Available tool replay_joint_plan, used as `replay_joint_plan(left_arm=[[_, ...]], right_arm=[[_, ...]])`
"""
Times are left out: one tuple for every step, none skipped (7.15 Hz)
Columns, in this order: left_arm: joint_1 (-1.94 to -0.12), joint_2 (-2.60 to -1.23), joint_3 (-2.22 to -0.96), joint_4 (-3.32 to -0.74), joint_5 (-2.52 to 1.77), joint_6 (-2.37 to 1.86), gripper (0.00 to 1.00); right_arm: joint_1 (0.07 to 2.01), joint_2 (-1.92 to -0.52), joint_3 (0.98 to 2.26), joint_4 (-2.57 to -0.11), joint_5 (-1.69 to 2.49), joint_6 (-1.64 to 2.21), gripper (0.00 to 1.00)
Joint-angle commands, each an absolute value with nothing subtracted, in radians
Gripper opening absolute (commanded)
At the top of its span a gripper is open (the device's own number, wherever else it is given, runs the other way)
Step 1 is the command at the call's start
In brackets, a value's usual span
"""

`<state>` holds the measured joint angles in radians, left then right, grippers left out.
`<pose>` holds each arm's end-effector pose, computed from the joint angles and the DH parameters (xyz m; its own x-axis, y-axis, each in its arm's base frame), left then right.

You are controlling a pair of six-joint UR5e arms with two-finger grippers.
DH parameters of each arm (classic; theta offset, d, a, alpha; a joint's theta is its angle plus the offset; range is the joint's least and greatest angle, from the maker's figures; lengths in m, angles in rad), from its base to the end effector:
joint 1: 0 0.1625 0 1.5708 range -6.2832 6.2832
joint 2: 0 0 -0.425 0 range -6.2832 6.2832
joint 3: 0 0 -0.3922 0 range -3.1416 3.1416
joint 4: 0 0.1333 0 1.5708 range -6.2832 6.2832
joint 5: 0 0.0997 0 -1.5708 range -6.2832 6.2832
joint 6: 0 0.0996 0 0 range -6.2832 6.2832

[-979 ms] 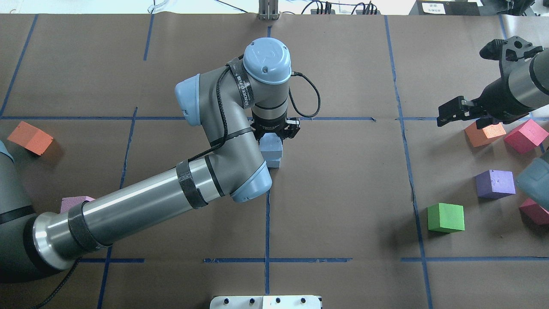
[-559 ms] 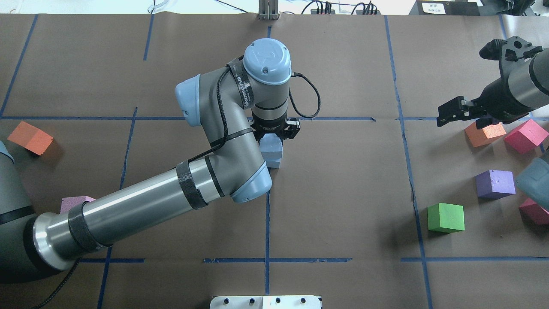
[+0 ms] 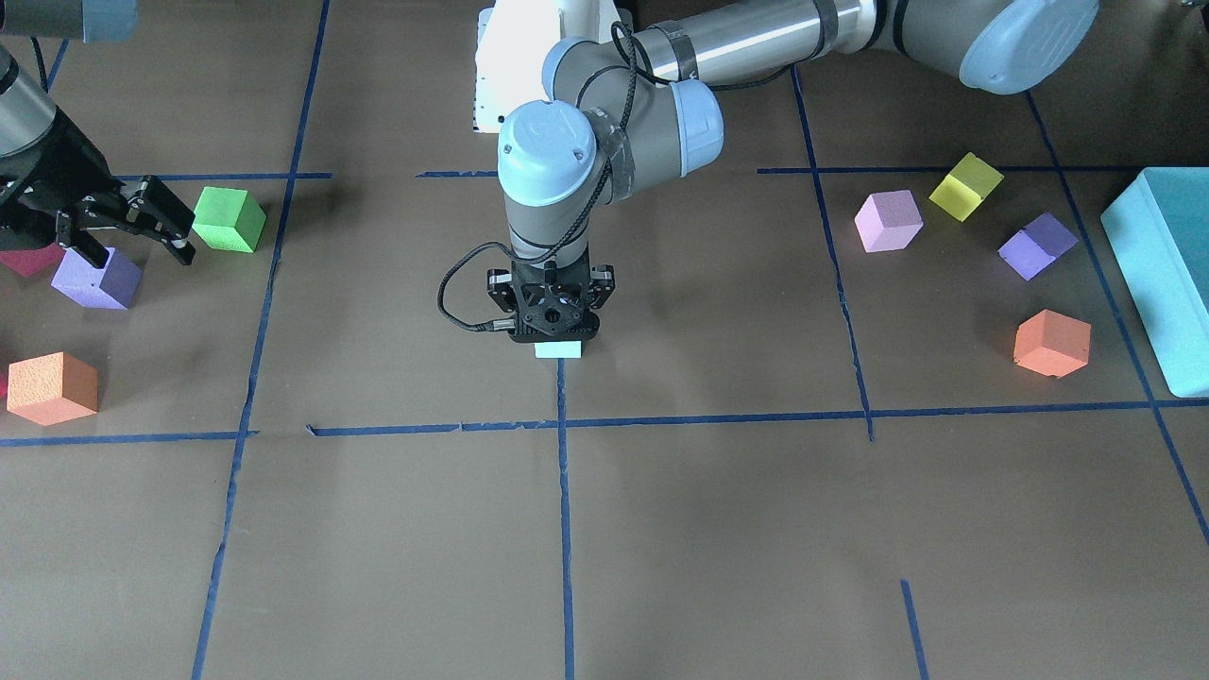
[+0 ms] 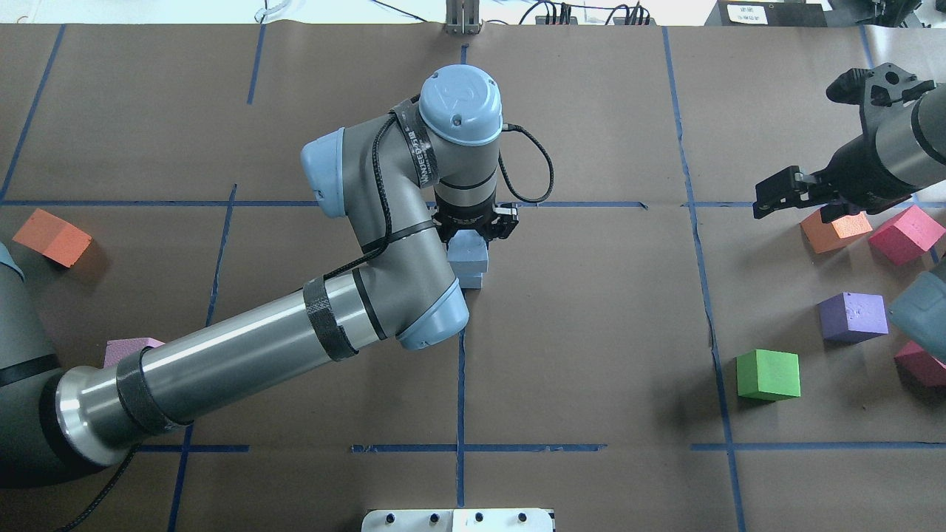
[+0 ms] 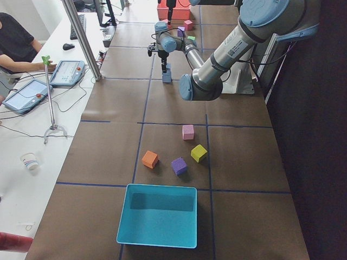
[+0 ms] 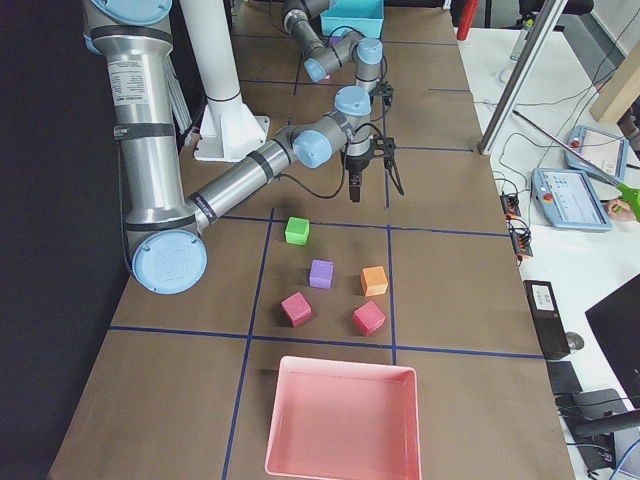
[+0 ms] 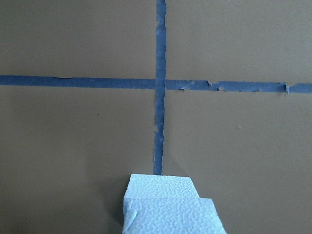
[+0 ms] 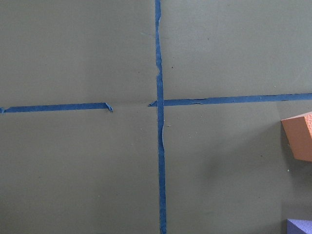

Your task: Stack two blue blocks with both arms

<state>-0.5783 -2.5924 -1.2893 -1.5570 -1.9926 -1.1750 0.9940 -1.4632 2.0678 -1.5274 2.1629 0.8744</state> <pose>0.6084 -0.5076 0.1216 0.6822 -0.0252 -0.7308 0.0087 0.9996 -0.0264 -0.2063 -0.4595 0.3678 0.6619 0.0413 0.7485 -0.1137 0.9925 0.0458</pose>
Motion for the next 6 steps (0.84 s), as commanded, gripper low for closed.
replay_joint_plan(left_arm=[[-0.578, -2.589, -1.289, -1.557, -1.993, -1.175, 0.32], [-0.578, -2.589, -1.29, -1.557, -1.993, -1.175, 0.33], [-0.578, -2.588, -1.29, -1.557, -1.993, -1.175, 0.33], [-0.578, -2.588, -1.29, -1.557, -1.993, -1.175, 0.33], [-0.578, -2.588, -1.289, -1.557, -1.994, -1.175, 0.34], [-0.578, -2.583, -1.29, -1.557, -1.994, -1.174, 0.41]], right_arm=[[0.994, -1.463, 2.063, -1.528, 2.163, 0.874, 1.0], [0.994, -1.463, 2.063, -1.526, 2.163, 0.874, 1.0], [0.994, -1.463, 2.06, -1.528, 2.163, 0.873, 1.0], [0.994, -1.463, 2.059, -1.528, 2.163, 0.873, 1.0], [0.994, -1.463, 2.057, -1.528, 2.163, 0.871, 1.0], [0.994, -1.463, 2.057, -1.528, 2.163, 0.873, 1.0]])
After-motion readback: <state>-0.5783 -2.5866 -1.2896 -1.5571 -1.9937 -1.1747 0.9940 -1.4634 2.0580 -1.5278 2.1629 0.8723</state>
